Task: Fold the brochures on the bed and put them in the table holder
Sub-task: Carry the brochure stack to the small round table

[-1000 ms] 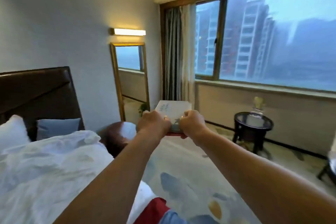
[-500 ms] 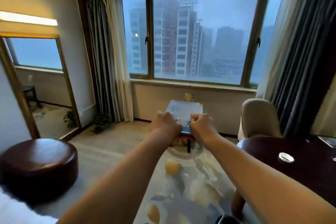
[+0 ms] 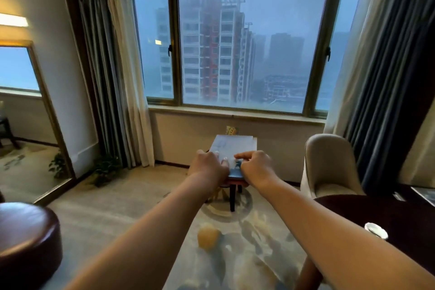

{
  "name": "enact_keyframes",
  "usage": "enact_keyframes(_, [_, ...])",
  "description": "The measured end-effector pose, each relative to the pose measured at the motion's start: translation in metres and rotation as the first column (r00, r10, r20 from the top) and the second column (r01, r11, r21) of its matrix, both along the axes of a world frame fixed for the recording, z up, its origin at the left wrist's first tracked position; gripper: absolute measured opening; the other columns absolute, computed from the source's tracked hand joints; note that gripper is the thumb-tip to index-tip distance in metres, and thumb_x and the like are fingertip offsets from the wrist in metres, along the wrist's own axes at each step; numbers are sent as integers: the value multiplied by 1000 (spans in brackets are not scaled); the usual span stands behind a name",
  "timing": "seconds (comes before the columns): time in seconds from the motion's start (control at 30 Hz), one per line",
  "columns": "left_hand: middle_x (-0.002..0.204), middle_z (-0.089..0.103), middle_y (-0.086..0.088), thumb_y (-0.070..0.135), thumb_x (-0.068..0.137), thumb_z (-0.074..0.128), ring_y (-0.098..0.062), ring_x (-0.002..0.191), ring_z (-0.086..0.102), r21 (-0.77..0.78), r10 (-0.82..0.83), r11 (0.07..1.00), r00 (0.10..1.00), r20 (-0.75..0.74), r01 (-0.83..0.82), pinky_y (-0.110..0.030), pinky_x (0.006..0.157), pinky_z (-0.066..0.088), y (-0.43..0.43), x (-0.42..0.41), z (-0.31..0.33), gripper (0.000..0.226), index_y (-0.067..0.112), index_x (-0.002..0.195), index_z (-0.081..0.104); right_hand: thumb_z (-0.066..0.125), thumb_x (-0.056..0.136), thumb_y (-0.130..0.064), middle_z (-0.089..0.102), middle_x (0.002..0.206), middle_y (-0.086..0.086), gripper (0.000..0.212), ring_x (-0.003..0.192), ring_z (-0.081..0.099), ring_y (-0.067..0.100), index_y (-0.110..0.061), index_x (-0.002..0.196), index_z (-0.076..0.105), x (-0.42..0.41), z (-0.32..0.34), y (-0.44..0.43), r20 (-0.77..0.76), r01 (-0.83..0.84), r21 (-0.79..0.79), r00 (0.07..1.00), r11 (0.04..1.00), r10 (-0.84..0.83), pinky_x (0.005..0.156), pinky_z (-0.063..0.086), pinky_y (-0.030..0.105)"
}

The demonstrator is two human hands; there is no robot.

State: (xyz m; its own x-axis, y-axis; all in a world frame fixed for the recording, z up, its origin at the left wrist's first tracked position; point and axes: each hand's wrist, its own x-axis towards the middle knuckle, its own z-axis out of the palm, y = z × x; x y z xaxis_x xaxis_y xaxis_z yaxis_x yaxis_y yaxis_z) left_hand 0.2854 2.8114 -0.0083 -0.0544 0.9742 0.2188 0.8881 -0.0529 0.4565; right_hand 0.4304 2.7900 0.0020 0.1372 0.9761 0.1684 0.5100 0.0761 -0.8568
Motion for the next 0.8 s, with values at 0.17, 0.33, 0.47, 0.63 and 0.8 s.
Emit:
enact_keyframes(0.17, [104,41,-6,52,100,47,-14,80,53,36,-77,996,997,-22,78,-30,74,53,84,-2,6,44,20,128,59,63,99,-14,57,129,8,26,106,64,27,-27,119,75,0,4,75,-19,55,-30,998,998,-55,82,65,44])
enact_keyframes(0.33, [109,42,-7,52,101,47,-19,87,57,16,-105,994,994,-29,105,-37,85,58,171,3,13,47,20,134,58,59,100,-16,53,134,10,28,111,60,25,-30,119,74,5,5,165,10,69,-43,998,997,-69,93,61,43])
enact_keyframes(0.47, [109,42,-7,51,101,47,-22,91,56,27,-85,996,995,-45,86,-35,85,55,253,15,9,50,20,138,57,59,102,-18,55,135,11,30,108,59,21,-26,127,72,18,-3,252,61,86,-30,995,996,-84,91,58,31])
enact_keyframes(0.63, [119,46,-12,46,103,44,-28,100,58,-7,-49,999,999,23,49,-38,92,52,351,29,2,49,18,141,56,63,101,-17,59,116,0,31,85,57,10,-19,131,69,43,-5,364,73,5,-36,997,999,-2,64,56,17])
enact_keyframes(0.8, [120,43,-13,45,104,41,-28,94,55,-51,-27,998,999,-20,26,-41,97,51,441,45,-1,48,18,141,54,63,100,-17,56,95,-11,28,88,61,12,-20,127,69,63,-9,462,47,-41,-79,998,996,45,70,61,27])
